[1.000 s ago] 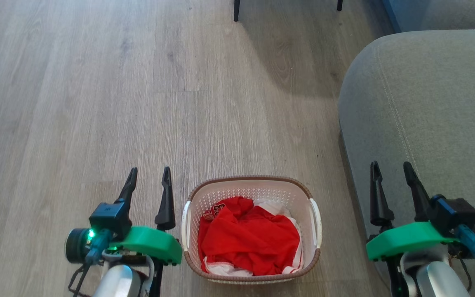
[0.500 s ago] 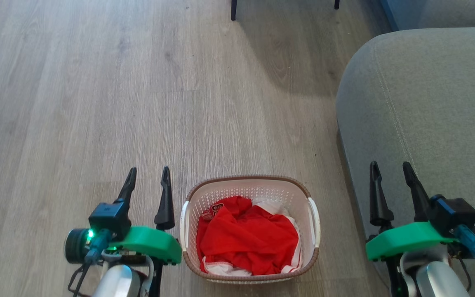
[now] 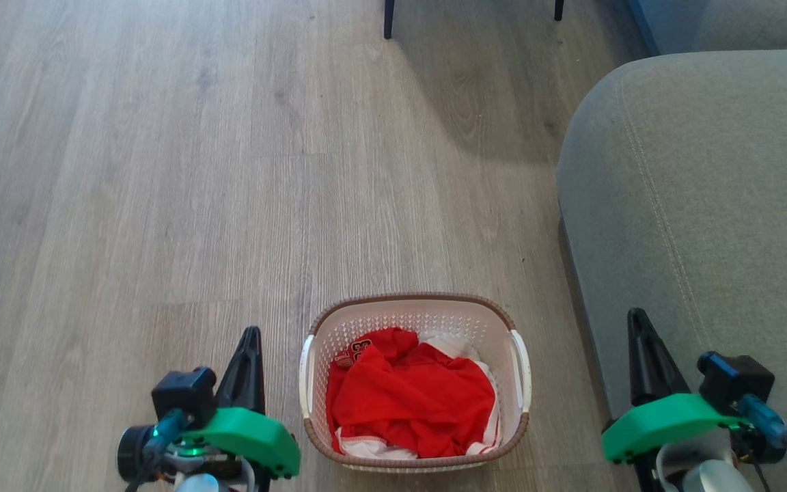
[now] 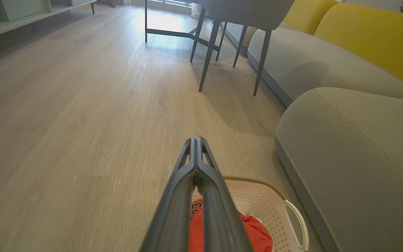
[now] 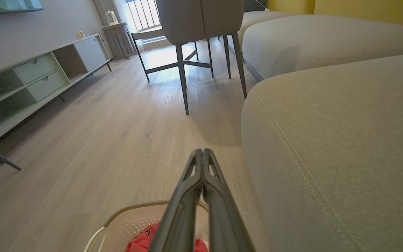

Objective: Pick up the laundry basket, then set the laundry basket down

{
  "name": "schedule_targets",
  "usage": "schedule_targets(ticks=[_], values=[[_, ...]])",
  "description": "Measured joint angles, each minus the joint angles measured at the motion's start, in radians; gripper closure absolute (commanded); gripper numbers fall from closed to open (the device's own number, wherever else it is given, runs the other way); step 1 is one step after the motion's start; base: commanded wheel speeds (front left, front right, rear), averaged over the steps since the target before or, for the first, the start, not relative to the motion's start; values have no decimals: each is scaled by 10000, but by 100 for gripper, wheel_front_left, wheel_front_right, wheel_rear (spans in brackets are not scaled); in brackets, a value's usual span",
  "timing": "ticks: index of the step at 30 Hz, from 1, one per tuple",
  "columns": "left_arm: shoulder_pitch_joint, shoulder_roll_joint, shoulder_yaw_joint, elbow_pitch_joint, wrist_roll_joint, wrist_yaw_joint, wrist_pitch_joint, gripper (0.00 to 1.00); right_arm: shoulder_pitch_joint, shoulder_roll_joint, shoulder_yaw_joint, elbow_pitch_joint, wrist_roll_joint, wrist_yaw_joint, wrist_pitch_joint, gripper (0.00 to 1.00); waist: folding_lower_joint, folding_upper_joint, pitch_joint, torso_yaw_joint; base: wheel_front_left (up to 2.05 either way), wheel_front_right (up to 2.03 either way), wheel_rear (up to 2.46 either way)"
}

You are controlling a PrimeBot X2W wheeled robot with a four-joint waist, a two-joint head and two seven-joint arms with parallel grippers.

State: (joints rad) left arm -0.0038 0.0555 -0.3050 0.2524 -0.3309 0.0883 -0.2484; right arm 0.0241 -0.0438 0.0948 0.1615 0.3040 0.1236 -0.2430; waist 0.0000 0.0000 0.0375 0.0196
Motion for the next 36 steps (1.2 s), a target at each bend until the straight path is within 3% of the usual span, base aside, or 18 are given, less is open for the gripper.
schedule_targets(ticks=[36], values=[[-15,52,811,90,-3837,-591,813,100,-46,-29,-359,282,3902,0,798,100,1,0,-99,-56,0,0,0]])
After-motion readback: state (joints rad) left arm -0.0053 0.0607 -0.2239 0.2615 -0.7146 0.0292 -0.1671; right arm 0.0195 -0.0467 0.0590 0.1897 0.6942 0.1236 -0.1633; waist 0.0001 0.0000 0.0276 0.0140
